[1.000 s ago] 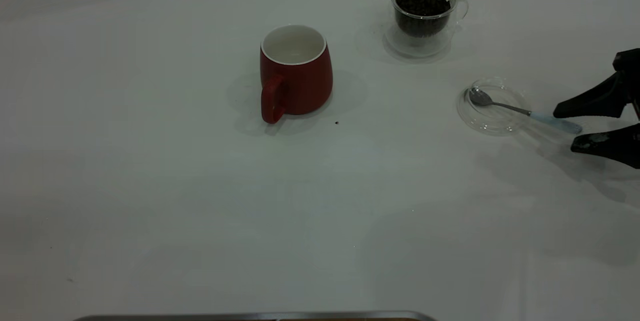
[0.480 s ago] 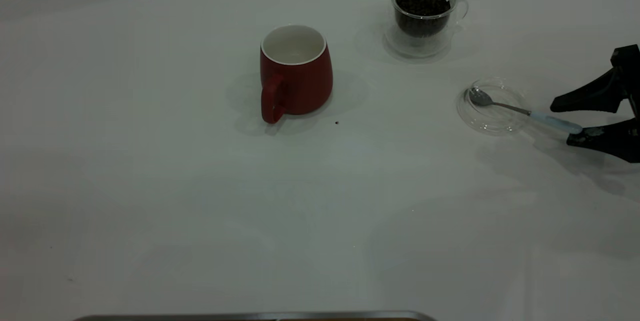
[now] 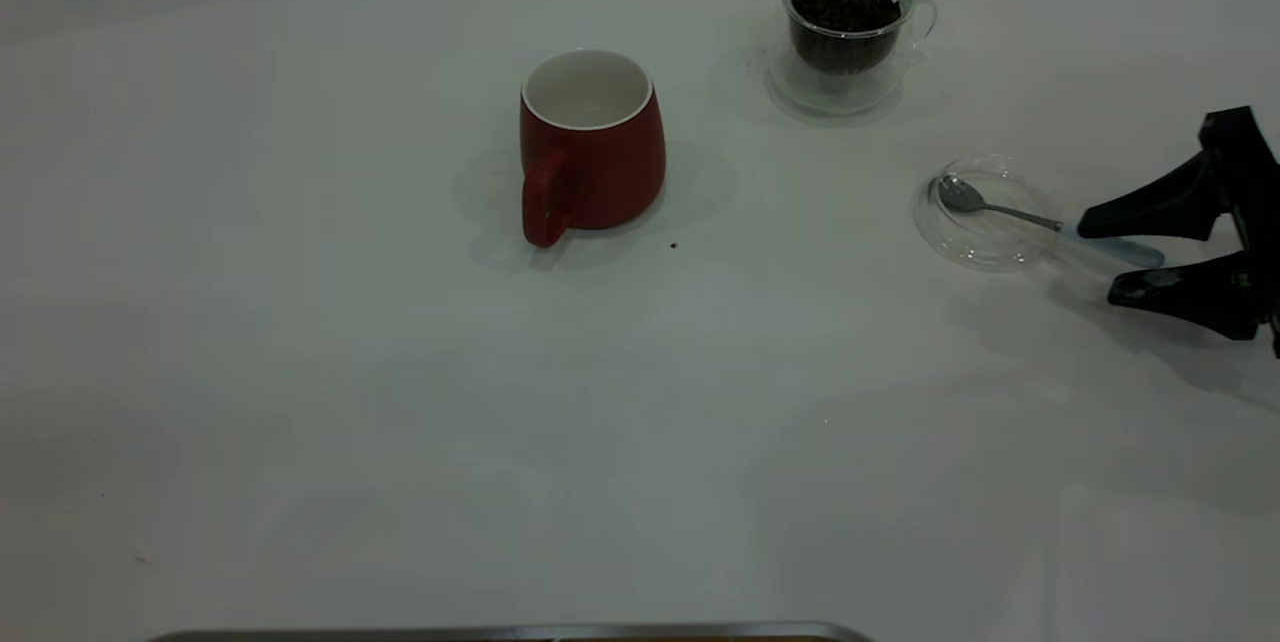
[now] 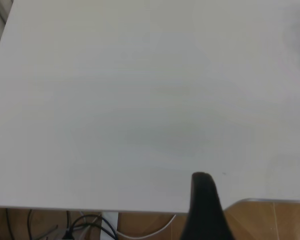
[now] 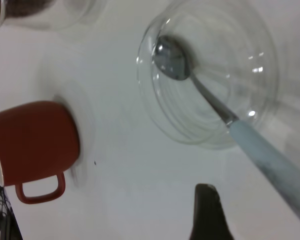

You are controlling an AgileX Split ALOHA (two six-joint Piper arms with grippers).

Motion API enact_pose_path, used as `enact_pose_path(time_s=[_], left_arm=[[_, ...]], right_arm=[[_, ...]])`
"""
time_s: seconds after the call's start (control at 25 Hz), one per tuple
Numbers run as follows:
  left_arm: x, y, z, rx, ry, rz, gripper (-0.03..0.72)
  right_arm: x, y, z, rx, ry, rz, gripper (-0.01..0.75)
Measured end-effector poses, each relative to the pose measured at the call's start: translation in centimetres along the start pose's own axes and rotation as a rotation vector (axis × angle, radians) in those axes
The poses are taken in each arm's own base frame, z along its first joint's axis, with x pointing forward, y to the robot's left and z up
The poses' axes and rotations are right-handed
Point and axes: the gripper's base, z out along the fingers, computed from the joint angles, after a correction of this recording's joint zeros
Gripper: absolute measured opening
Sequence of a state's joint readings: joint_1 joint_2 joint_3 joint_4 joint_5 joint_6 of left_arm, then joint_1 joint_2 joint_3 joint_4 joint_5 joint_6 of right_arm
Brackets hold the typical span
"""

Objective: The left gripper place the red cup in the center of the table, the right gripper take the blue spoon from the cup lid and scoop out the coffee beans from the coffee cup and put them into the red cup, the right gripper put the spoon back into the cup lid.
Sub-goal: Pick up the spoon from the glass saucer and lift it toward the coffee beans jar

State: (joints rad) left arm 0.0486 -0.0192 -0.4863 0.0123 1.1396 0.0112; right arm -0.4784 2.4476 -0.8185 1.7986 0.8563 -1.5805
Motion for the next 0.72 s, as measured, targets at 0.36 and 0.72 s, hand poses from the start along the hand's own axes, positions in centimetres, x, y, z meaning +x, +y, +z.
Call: enact_pose_path(time_s=[0.36, 0.72], left_arm=[[0.00, 0.00, 0.00, 0.000, 0.000, 0.000, 0.593], [0.00, 0.00, 0.00, 0.000, 0.000, -0.001, 0.593]], right_arm=[[-0.18, -0.01, 0.46, 0.000, 0.005, -0.007, 0.536], [-0.54, 0.07, 0.49, -0.001, -0.003, -0.015, 0.489]])
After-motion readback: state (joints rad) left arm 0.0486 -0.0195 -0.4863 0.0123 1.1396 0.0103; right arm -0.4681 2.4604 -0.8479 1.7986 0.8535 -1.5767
